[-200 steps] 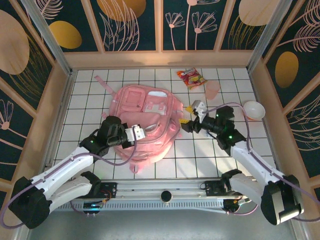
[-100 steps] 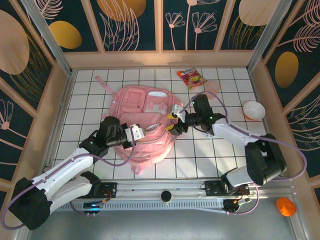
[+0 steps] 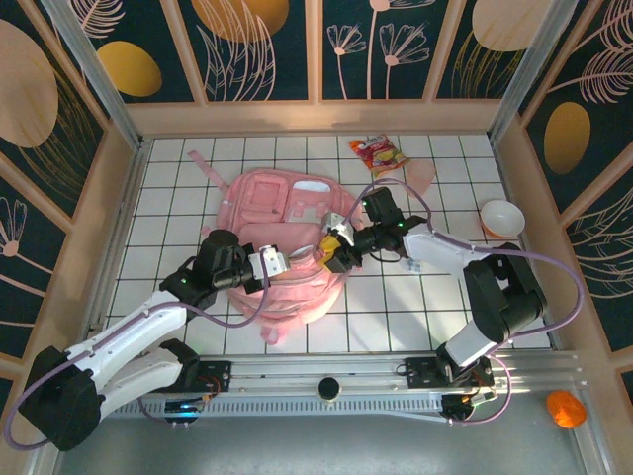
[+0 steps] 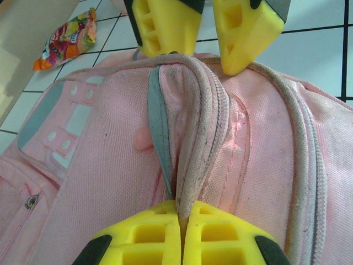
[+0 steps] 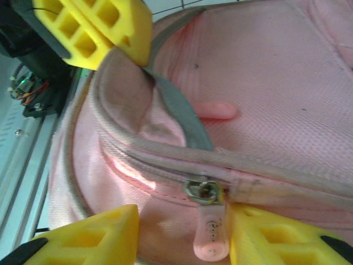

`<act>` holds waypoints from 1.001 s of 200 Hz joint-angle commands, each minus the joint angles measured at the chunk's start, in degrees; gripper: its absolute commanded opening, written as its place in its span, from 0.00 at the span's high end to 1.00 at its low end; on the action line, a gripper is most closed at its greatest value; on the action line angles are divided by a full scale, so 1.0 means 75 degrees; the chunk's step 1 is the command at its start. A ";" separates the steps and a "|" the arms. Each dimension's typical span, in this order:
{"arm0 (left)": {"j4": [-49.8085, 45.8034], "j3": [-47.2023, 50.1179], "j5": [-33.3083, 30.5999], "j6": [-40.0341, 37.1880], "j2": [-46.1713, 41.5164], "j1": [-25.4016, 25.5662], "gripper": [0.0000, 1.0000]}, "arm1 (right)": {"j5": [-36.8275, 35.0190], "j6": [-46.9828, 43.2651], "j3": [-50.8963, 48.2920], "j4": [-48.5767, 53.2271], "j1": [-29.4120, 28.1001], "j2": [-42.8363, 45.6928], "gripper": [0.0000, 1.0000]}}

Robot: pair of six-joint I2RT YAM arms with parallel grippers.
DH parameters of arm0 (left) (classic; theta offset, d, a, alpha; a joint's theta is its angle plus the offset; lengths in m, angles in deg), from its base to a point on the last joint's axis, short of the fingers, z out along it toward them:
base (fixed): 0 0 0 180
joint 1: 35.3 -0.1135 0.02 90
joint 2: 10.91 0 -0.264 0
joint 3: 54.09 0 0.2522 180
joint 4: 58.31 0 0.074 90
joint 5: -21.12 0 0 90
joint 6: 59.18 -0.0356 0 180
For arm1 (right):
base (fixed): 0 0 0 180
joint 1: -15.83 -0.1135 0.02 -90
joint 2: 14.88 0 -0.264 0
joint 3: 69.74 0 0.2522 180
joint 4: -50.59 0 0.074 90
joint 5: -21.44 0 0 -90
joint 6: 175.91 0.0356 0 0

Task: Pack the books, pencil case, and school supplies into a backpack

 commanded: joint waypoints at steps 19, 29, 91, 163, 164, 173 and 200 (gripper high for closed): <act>0.1105 -0.0157 0.0287 0.0074 0.0006 0.0006 1.00 | 0.0525 0.0793 -0.0184 -0.0431 -0.0068 0.0357 0.61; 0.1107 -0.0160 0.0310 0.0086 0.0017 0.0009 1.00 | 0.0326 0.1172 -0.0210 -0.0778 -0.0067 0.0336 0.62; 0.1152 -0.0204 0.0019 0.0244 0.0023 0.0003 1.00 | -0.0647 0.1891 -0.0349 -0.1160 -0.0003 0.0429 0.99; 0.1580 -0.1002 -0.1088 0.1835 0.0734 0.0012 1.00 | -0.1363 0.2949 -0.0694 -0.1161 -0.1186 0.1665 1.00; 0.1596 -0.1008 -0.1089 0.1848 0.0745 0.0007 1.00 | -0.1380 0.2967 -0.0691 -0.1171 -0.1213 0.1666 1.00; 0.1711 -0.1086 -0.1000 0.1988 0.0835 0.0014 1.00 | -0.1578 0.3155 -0.0701 -0.1249 -0.1480 0.1684 1.00; 0.1861 -0.1293 -0.0291 0.2174 0.1108 0.0037 1.00 | -0.2092 0.3790 -0.0759 -0.1910 -0.2145 0.1566 1.00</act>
